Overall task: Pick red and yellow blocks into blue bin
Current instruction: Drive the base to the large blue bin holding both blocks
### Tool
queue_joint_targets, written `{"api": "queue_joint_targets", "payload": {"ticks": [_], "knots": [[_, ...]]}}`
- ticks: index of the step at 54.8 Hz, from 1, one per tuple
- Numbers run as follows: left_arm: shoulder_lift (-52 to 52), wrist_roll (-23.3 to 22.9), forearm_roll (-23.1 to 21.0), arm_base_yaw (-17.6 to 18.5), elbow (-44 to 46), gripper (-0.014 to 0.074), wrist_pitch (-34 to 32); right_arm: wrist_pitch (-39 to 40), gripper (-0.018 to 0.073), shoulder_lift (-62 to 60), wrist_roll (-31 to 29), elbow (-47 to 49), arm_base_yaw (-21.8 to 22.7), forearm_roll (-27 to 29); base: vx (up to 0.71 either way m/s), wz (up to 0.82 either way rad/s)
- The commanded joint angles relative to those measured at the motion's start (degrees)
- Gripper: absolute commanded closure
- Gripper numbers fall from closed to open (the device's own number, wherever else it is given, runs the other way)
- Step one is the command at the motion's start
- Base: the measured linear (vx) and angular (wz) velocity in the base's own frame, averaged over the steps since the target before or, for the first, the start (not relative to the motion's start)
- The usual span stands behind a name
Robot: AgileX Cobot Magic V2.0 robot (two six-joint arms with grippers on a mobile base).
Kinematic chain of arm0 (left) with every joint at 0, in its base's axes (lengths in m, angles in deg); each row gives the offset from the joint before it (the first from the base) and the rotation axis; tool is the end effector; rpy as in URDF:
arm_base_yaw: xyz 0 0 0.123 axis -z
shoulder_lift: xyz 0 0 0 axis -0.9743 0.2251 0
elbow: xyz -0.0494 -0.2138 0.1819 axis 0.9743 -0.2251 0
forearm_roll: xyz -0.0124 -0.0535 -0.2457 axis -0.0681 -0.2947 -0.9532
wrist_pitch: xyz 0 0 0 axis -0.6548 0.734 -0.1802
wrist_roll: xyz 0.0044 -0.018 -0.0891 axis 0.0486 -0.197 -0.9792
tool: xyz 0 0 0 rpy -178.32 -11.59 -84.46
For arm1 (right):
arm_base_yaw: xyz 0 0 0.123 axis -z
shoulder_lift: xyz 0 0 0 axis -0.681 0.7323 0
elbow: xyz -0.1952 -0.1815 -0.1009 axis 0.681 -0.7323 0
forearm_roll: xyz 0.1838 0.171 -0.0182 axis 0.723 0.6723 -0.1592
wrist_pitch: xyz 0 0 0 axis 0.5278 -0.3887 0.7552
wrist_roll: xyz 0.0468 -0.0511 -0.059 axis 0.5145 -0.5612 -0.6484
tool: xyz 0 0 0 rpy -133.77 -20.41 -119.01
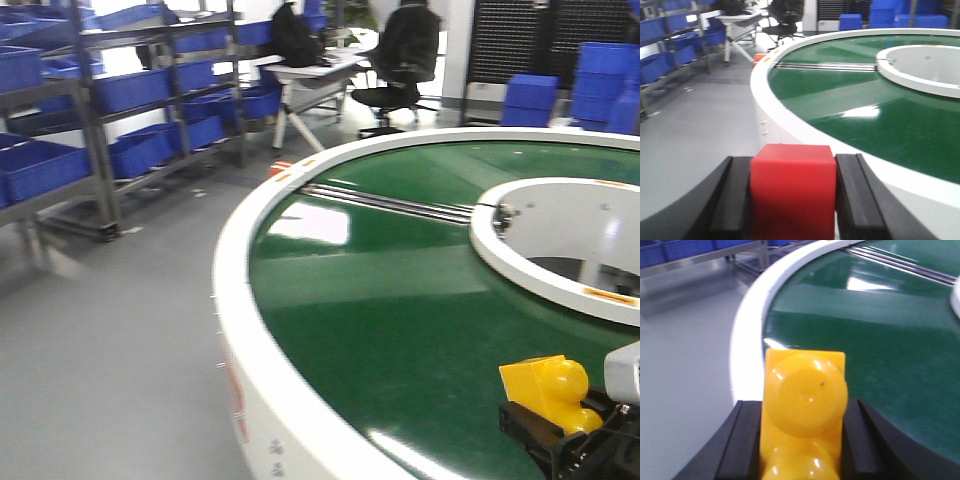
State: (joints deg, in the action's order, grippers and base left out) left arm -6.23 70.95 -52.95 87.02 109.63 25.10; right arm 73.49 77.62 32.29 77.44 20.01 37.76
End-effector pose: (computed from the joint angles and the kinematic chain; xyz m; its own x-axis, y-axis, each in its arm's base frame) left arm 0.0944 -0.0240 0.3261 -0.1231 0.0344 -0.9918 0.2522 0.9677 0.0022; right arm 0.1679 0.0671 0.3116 -0.3171 -0.1273 -0.9398 -0.3526 0.9358 -0.0078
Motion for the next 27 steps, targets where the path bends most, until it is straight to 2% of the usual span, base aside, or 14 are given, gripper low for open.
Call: {"api": "queue_joint_targets", "payload": {"ticks": [1,27], "knots": [[0.13,-0.07,-0.84,0.11,1.59,0.0596,-5.01,4.57,0.0568,-0.55,-0.4,1.69,0.08,-0.73,-0.14,0.54],[0.13,-0.07,-0.84,0.11,1.59,0.0596,-5.01,4.57,0.0568,-0.55,-0.4,1.69,0.08,-0.73,-0.1,0.59]]}}
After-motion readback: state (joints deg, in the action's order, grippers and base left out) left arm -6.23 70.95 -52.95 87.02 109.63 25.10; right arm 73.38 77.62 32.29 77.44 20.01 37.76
